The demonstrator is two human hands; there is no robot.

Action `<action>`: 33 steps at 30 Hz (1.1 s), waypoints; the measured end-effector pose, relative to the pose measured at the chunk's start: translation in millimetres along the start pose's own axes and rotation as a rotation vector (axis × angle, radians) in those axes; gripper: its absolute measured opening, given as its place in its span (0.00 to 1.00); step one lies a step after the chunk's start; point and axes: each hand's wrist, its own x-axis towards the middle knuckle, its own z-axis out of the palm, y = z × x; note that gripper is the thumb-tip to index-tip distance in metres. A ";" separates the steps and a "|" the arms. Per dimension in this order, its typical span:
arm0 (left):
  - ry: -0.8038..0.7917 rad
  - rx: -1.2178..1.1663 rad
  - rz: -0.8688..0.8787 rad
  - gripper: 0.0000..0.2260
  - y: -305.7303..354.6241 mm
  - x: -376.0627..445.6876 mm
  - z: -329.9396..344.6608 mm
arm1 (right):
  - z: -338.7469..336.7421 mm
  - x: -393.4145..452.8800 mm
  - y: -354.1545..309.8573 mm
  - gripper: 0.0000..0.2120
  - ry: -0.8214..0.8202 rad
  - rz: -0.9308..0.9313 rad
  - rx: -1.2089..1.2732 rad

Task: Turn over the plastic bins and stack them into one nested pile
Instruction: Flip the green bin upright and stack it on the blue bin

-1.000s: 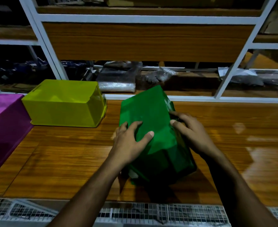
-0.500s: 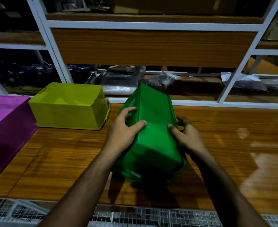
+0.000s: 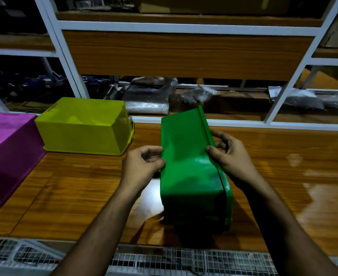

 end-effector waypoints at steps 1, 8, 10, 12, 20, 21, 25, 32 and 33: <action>0.012 0.017 -0.003 0.15 -0.4 0.1 1.0 | -0.2 0.1 0.2 0.24 0.001 0.005 0.010; 0.115 0.459 0.285 0.07 16.2 2.3 11.6 | 12.9 -0.9 -4.7 0.18 -0.007 0.061 0.129; 0.133 0.417 0.310 0.07 25.2 1.3 13.2 | 13.6 -0.5 -6.5 0.17 -0.100 0.023 0.074; 0.103 0.400 0.254 0.12 32.2 2.7 11.6 | 11.9 -1.0 -10.1 0.15 -0.222 -0.025 0.012; 0.091 0.446 0.133 0.22 32.9 11.8 -12.2 | -3.3 17.4 27.1 0.19 -0.128 0.095 -0.375; 0.099 0.445 0.135 0.24 32.8 11.5 -12.3 | -4.4 18.6 33.3 0.21 -0.125 0.135 -0.448; 0.102 0.507 0.147 0.23 39.5 8.5 -7.9 | -0.4 21.4 61.3 0.29 -0.129 0.322 -0.580; 0.123 0.487 0.061 0.18 30.8 15.5 -27.2 | 2.8 22.7 83.5 0.14 -0.104 0.412 -0.191; 0.113 0.413 0.014 0.17 24.7 17.3 -32.3 | 1.7 22.3 80.5 0.12 -0.088 0.405 -0.138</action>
